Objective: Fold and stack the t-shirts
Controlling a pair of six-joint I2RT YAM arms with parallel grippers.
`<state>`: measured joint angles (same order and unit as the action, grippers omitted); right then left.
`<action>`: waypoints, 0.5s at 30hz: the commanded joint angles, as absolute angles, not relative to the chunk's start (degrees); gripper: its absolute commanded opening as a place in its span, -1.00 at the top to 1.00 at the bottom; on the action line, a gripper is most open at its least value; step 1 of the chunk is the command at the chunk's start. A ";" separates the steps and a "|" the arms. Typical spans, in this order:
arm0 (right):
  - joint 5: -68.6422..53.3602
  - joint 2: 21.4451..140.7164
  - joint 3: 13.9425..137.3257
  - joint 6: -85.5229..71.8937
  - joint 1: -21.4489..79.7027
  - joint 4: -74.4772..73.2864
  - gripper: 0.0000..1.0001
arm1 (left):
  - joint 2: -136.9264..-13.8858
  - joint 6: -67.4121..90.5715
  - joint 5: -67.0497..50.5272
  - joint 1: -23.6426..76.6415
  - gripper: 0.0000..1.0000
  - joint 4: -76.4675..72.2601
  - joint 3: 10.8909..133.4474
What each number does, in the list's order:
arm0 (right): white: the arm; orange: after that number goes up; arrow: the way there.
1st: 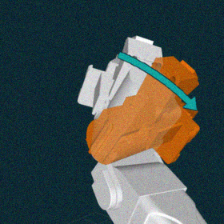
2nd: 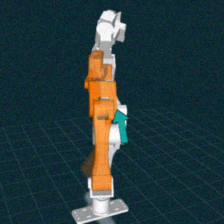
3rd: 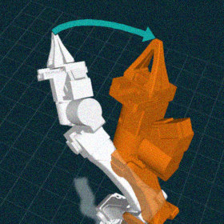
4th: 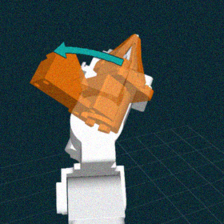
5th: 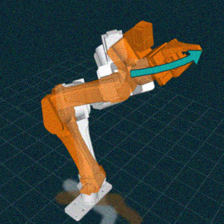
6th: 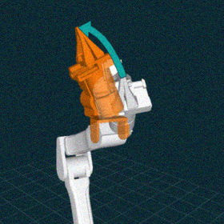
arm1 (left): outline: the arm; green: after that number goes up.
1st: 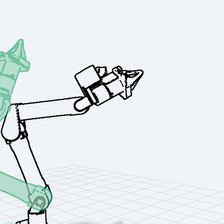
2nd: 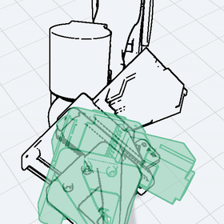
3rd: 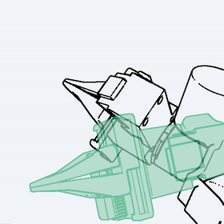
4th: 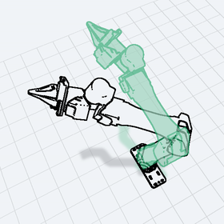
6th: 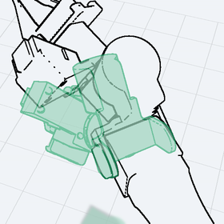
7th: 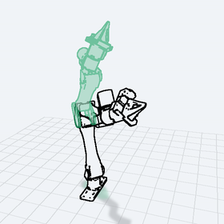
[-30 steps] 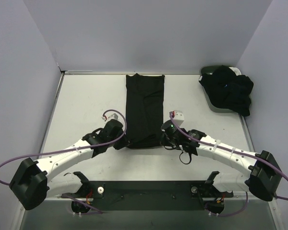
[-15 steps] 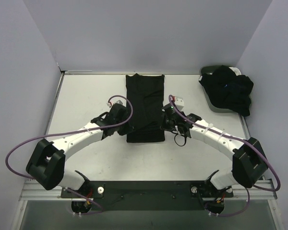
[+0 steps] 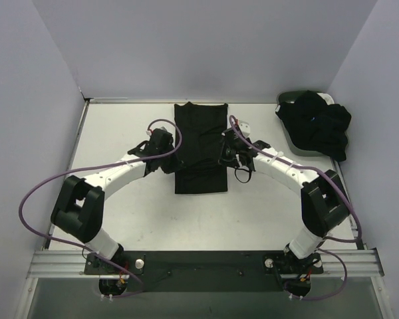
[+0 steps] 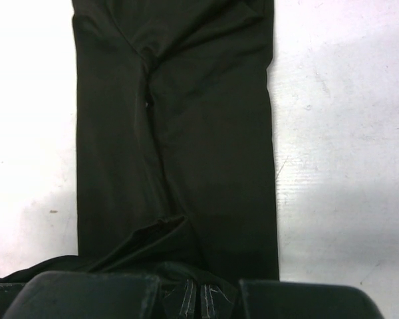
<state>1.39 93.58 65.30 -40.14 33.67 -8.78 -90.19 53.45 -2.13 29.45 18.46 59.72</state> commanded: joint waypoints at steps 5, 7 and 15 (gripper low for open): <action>1.50 99.49 70.83 -38.67 31.03 -9.23 1.00 | -99.92 51.33 -6.50 26.81 1.00 12.57 66.26; 1.23 100.89 71.54 -38.41 30.33 -9.23 1.00 | -101.94 51.24 -6.77 26.46 1.00 12.13 67.14; 0.35 105.90 75.58 -38.06 27.95 -9.23 1.00 | -105.03 50.89 -7.91 24.35 1.00 10.46 69.26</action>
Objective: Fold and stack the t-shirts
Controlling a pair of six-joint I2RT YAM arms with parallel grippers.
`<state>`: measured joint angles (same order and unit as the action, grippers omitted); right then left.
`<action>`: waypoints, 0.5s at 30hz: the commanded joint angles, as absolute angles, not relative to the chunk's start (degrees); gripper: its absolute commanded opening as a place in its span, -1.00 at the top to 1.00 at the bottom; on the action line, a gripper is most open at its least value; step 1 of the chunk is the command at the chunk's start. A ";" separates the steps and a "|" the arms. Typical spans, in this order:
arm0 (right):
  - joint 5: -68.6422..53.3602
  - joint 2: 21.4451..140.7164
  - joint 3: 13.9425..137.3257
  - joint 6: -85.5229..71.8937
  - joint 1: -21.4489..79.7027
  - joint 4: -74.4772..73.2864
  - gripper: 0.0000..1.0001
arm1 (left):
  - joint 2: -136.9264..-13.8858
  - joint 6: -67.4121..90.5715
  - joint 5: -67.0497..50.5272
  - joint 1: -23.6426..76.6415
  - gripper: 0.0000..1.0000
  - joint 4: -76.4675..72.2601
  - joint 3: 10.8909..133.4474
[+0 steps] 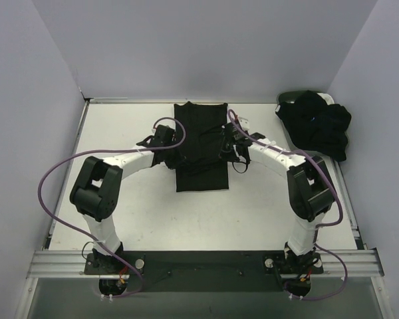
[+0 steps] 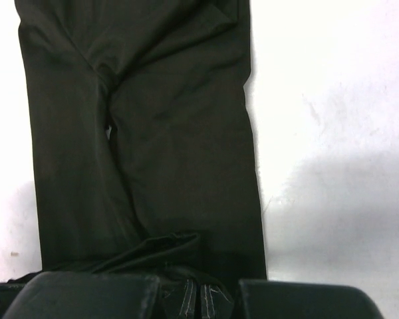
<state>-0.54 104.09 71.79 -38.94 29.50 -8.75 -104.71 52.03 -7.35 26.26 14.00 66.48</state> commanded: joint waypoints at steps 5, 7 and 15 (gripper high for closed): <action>-1.58 109.50 78.22 -37.97 27.42 -9.49 1.00 | -105.47 50.89 -7.91 22.42 1.00 10.72 70.49; -1.58 110.12 79.10 -37.79 27.25 -9.49 1.00 | -105.99 50.71 -8.09 21.97 1.00 11.07 71.54; -0.53 112.59 81.73 -37.18 27.16 -9.23 0.05 | -107.66 50.36 -6.86 21.53 -0.37 10.81 72.95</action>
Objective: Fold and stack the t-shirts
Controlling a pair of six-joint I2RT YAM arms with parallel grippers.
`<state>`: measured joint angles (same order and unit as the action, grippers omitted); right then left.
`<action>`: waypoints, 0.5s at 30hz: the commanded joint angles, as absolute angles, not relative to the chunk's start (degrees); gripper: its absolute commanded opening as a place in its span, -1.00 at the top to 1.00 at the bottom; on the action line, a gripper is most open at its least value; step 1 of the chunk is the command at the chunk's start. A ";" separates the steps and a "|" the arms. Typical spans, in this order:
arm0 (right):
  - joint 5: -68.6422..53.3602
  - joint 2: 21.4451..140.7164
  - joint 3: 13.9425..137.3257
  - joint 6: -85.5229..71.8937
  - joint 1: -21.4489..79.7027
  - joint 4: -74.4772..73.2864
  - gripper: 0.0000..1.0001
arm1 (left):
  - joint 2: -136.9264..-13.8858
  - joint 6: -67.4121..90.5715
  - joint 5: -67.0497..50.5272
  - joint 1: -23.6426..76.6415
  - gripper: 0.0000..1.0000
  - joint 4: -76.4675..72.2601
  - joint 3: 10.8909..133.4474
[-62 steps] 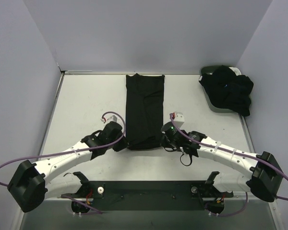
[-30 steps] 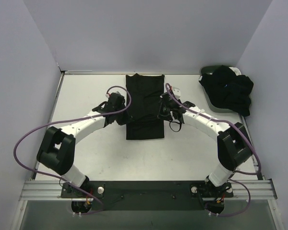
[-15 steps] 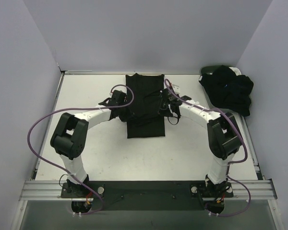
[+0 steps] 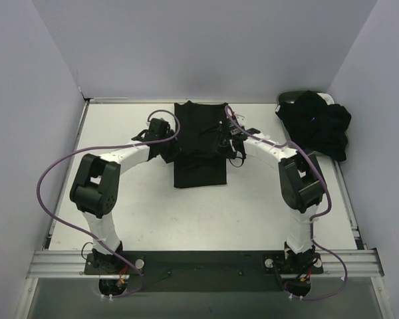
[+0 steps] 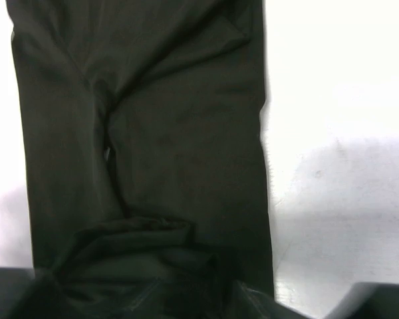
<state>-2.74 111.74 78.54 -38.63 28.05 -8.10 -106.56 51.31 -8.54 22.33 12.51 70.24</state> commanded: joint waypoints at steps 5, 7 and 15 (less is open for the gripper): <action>2.10 111.54 83.41 -35.51 27.07 -8.97 -0.96 | -108.37 49.31 -5.19 21.36 -0.85 12.04 75.75; 2.81 110.48 83.41 -34.90 27.16 -8.70 -1.00 | -106.71 49.13 -4.83 21.27 -0.86 12.04 76.02; 4.75 102.49 78.23 -34.63 31.54 -10.37 -1.00 | -93.54 50.27 -4.22 24.69 -0.89 11.43 68.31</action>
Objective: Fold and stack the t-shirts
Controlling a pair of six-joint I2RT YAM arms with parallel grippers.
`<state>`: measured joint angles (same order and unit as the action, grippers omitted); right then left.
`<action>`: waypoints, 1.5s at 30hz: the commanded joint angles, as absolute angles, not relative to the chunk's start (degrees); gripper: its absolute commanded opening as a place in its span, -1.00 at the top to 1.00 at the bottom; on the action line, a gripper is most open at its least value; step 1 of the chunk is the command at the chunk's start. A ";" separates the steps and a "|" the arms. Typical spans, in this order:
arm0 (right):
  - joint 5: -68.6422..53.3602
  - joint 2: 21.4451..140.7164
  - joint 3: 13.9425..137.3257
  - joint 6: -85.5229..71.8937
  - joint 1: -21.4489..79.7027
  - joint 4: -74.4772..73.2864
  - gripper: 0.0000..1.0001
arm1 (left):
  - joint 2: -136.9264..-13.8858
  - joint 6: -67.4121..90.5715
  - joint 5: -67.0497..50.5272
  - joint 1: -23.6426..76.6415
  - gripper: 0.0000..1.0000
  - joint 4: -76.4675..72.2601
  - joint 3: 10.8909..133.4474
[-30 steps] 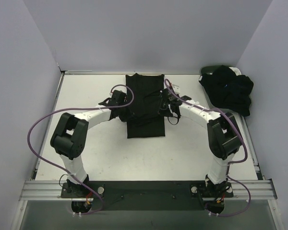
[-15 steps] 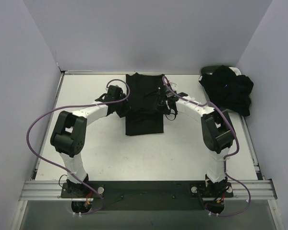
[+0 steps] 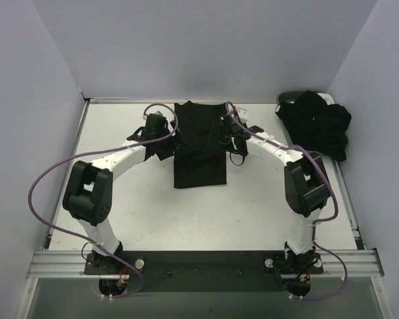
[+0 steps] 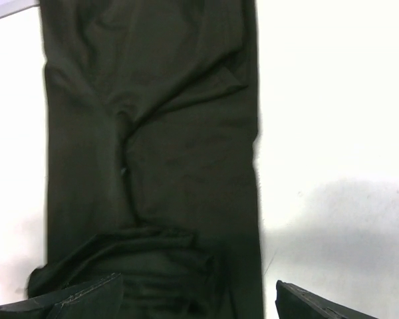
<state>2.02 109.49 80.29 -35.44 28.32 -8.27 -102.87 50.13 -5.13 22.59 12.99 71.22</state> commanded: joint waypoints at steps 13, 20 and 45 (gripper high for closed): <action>-8.60 98.96 72.77 -38.32 31.11 -6.59 -1.00 | -82.27 54.84 -13.18 29.53 -0.93 -17.00 38.77; -13.36 100.99 76.20 -39.64 32.34 -6.68 -1.00 | -83.76 56.42 -16.52 30.15 -0.95 -32.51 29.54; -16.26 104.06 78.66 -41.75 32.78 -5.19 -1.00 | -99.22 57.74 -24.52 29.79 -0.95 -55.54 28.30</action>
